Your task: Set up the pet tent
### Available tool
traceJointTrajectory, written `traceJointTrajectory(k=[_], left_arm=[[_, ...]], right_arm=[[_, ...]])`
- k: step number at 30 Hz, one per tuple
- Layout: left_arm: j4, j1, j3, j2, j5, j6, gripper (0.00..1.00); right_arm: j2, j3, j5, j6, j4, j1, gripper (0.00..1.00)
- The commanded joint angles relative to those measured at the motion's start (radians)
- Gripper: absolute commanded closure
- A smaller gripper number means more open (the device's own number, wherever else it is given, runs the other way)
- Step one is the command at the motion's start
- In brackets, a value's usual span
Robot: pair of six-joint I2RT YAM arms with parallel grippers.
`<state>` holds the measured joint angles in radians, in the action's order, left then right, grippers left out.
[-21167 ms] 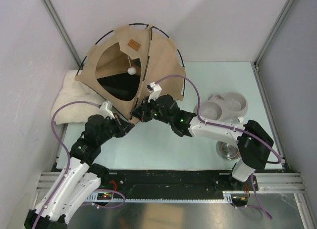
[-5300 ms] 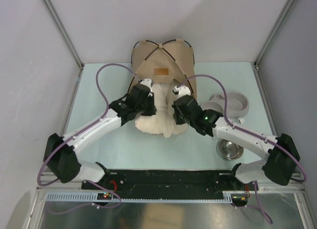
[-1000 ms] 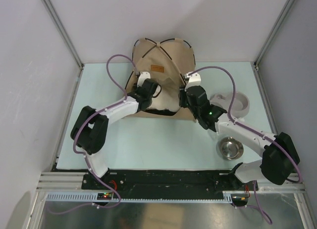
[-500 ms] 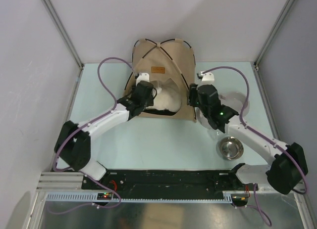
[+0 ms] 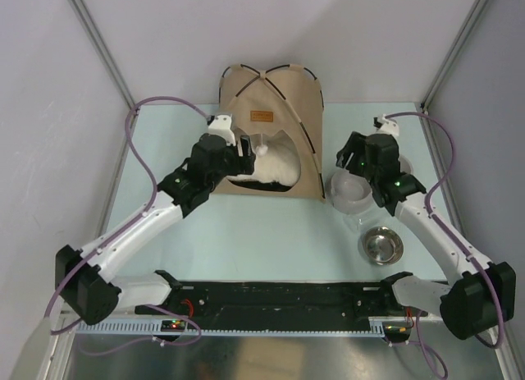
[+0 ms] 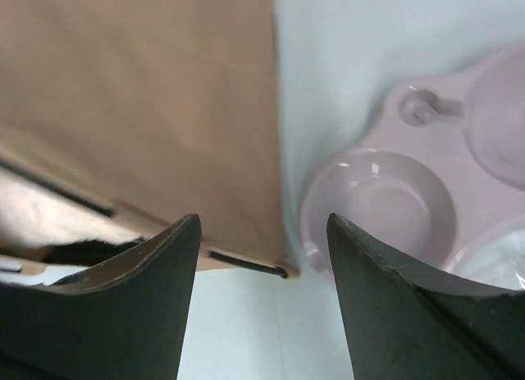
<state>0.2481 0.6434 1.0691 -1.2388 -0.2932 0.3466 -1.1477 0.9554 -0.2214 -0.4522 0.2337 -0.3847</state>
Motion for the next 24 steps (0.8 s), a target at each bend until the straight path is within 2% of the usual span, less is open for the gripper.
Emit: traceJointTrajectory(k=[1, 7, 13, 17, 24], left_arm=[[-0.035, -0.010, 0.024, 0.074, 0.061, -0.042, 0.18], [-0.034, -0.027, 0.026, 0.119, 0.036, -0.032, 0.02], [-0.036, -0.055, 0.022, 0.144, 0.027, -0.017, 0.00], [-0.046, -0.087, 0.013, 0.152, -0.005, 0.020, 0.00], [-0.082, -0.159, -0.014, 0.156, 0.057, 0.086, 0.00]], right_arm=[[-0.059, -0.005, -0.020, -0.158, 0.150, 0.079, 0.31], [-0.104, -0.006, -0.125, -0.242, 0.287, 0.118, 0.26], [-0.088, -0.021, -0.185, -0.292, 0.427, 0.137, 0.19], [-0.051, -0.059, -0.175, -0.330, 0.479, 0.147, 0.18], [0.010, -0.128, -0.117, -0.375, 0.529, 0.209, 0.17]])
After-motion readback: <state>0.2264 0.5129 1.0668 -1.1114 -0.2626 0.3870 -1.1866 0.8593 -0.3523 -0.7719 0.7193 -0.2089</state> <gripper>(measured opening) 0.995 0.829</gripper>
